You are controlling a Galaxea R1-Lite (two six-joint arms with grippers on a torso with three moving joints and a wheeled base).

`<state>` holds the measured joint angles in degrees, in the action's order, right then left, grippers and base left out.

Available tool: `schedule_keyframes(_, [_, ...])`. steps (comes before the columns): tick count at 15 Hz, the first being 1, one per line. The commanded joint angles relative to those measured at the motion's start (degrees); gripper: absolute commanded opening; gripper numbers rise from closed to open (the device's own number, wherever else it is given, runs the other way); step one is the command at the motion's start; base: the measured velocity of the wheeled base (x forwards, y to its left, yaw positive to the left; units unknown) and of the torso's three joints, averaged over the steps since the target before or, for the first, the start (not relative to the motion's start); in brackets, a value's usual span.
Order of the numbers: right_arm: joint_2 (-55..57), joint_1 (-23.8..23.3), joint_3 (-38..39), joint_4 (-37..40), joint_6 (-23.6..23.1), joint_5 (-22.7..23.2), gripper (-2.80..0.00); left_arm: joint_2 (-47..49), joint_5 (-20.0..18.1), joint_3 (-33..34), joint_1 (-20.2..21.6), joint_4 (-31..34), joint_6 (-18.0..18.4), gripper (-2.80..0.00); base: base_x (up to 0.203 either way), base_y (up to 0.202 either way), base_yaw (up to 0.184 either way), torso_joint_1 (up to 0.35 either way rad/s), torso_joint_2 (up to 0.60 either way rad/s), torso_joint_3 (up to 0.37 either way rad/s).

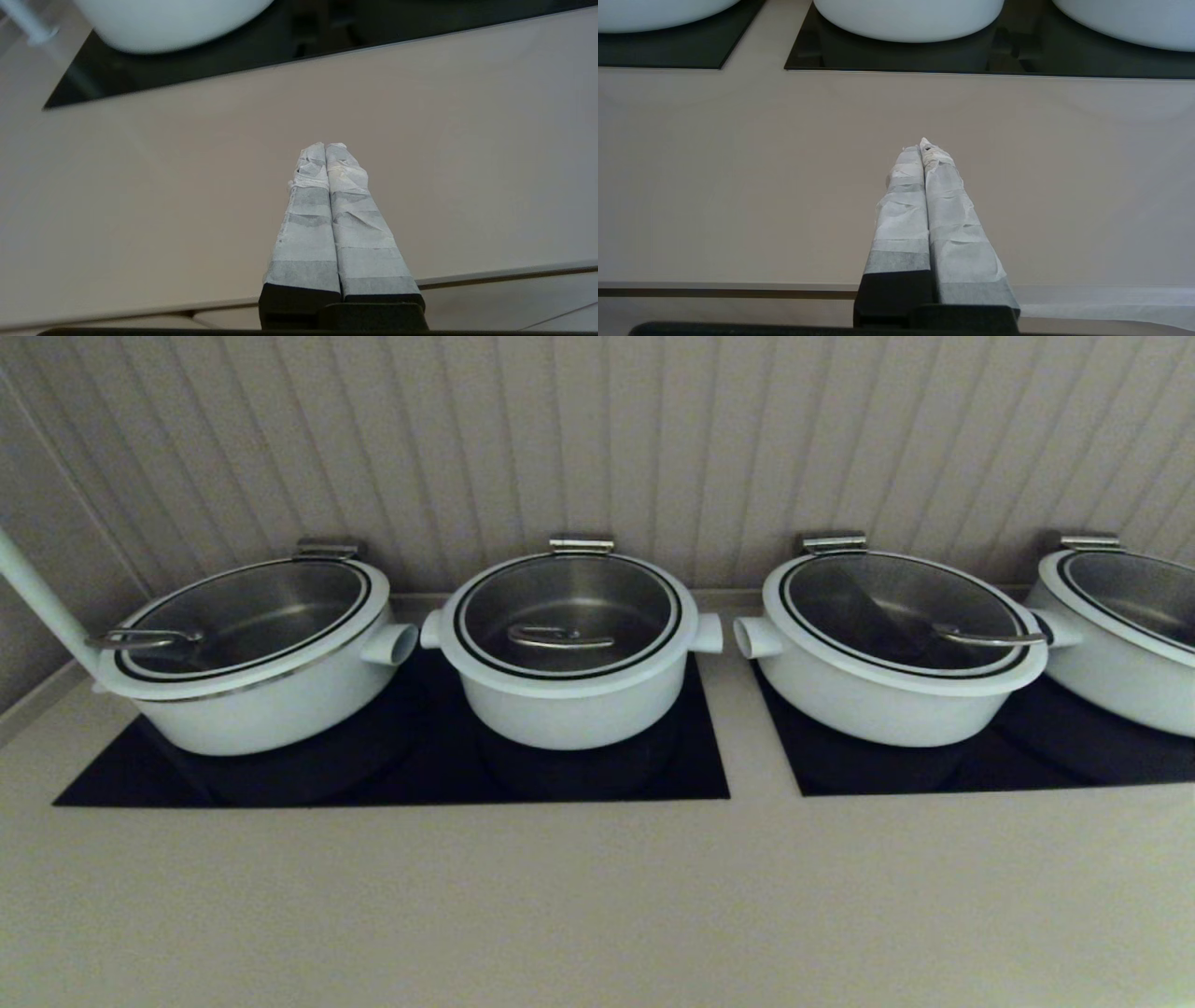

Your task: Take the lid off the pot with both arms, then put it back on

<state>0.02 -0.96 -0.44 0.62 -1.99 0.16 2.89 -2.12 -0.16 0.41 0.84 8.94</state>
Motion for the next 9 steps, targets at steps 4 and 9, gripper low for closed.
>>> schedule_keyframes(4, [0.1, 0.0, 0.0, 0.0, 0.0, 0.0, -2.80, -2.9, 0.0, 0.1, -0.3, 0.0, -5.7, -2.80, 0.000, 0.000, 0.000, 0.000, 0.00, 0.000])
schedule_keyframes(9, [0.1, 0.0, 0.0, 0.0, 0.0, 0.0, -2.80, -2.9, 1.2, 0.1, -0.3, 0.0, -8.0, -2.80, 0.000, 0.000, 0.000, 0.000, 0.00, 0.000])
